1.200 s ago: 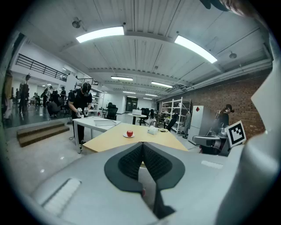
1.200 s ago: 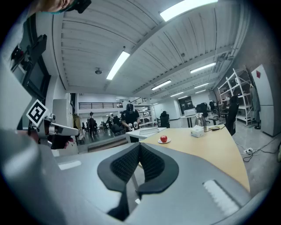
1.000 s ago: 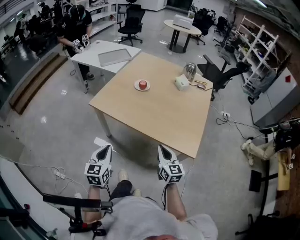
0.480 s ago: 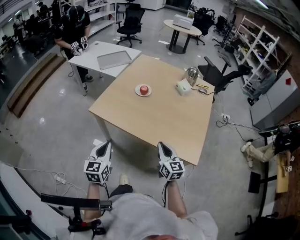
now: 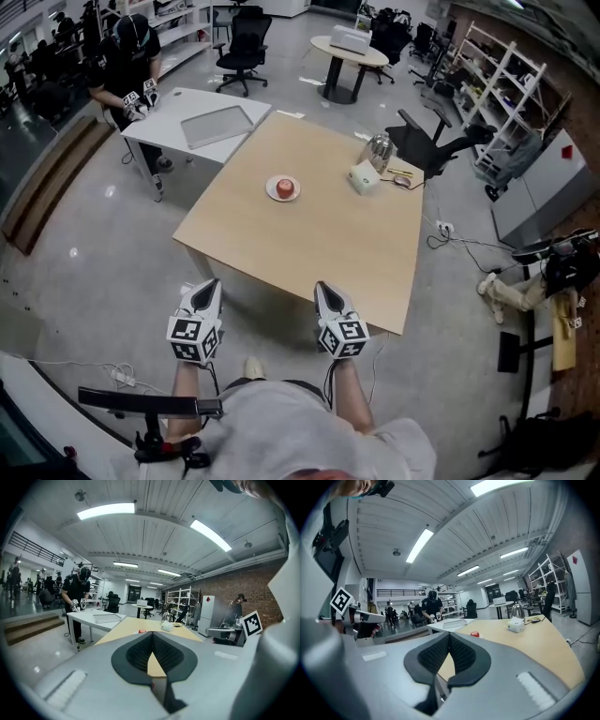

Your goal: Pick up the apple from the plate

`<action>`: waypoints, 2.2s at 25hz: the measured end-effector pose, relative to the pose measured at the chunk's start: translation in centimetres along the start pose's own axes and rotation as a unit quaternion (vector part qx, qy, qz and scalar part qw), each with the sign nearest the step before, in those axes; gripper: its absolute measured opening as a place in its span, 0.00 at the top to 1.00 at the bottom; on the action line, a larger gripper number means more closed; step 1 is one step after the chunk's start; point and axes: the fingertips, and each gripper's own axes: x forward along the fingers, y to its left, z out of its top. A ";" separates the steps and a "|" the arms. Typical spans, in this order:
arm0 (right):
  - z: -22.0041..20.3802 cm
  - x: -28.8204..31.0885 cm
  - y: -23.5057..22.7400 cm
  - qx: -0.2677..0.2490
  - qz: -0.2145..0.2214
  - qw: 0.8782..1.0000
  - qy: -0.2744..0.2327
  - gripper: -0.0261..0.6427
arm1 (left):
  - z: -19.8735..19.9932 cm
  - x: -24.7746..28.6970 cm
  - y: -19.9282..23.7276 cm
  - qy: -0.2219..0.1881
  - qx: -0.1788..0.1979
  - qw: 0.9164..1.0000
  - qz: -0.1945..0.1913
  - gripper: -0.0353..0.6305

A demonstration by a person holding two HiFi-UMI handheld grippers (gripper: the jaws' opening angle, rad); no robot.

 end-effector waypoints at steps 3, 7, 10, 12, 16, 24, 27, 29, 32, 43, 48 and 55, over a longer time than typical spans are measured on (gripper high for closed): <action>-0.2 1.4 0.4 0.000 -0.011 1.000 -0.003 0.95 | -0.1 1.1 1.3 0.003 0.004 1.000 -0.016 0.92; -0.5 2.5 1.0 0.001 -0.020 1.000 0.000 0.95 | -0.4 2.1 2.3 0.007 0.001 1.000 -0.029 0.92; -0.7 3.0 1.1 -0.002 -0.026 1.000 0.006 0.95 | -0.6 2.7 2.8 0.007 -0.003 0.999 -0.036 0.92; -0.9 3.5 0.8 -0.004 -0.030 1.000 0.009 0.95 | -0.7 3.3 3.2 0.007 -0.005 0.999 -0.038 0.92; -0.9 5.0 0.3 -0.006 -0.032 0.999 0.015 0.95 | -0.9 4.4 4.1 0.009 -0.010 0.999 -0.038 0.92; -0.1 9.5 -1.7 -0.010 -0.024 1.000 0.015 0.95 | -0.2 7.9 6.2 0.006 -0.016 1.000 -0.025 0.92; 0.0 12.1 -3.1 -0.010 -0.021 1.000 0.018 0.95 | 0.1 10.2 7.2 0.009 -0.014 1.000 -0.019 0.92; 0.3 13.8 -3.9 -0.008 -0.018 1.000 0.020 0.95 | 0.5 11.7 7.8 0.012 -0.015 1.000 -0.017 0.92; 0.8 16.3 -4.9 -0.007 -0.012 1.000 0.022 0.95 | 1.1 13.9 8.4 0.014 -0.015 1.000 -0.013 0.92; 0.8 23.5 -9.6 -0.025 0.000 0.998 0.054 0.95 | 1.4 20.9 10.2 0.034 -0.029 0.999 0.003 0.92; -0.1 26.5 -11.2 -0.024 0.007 0.997 0.071 0.95 | 0.8 22.9 11.1 0.048 -0.040 0.998 0.011 0.92; -0.6 30.8 -13.1 -0.031 0.018 0.996 0.081 0.95 | -0.6 25.3 12.0 0.070 -0.048 0.996 0.020 0.92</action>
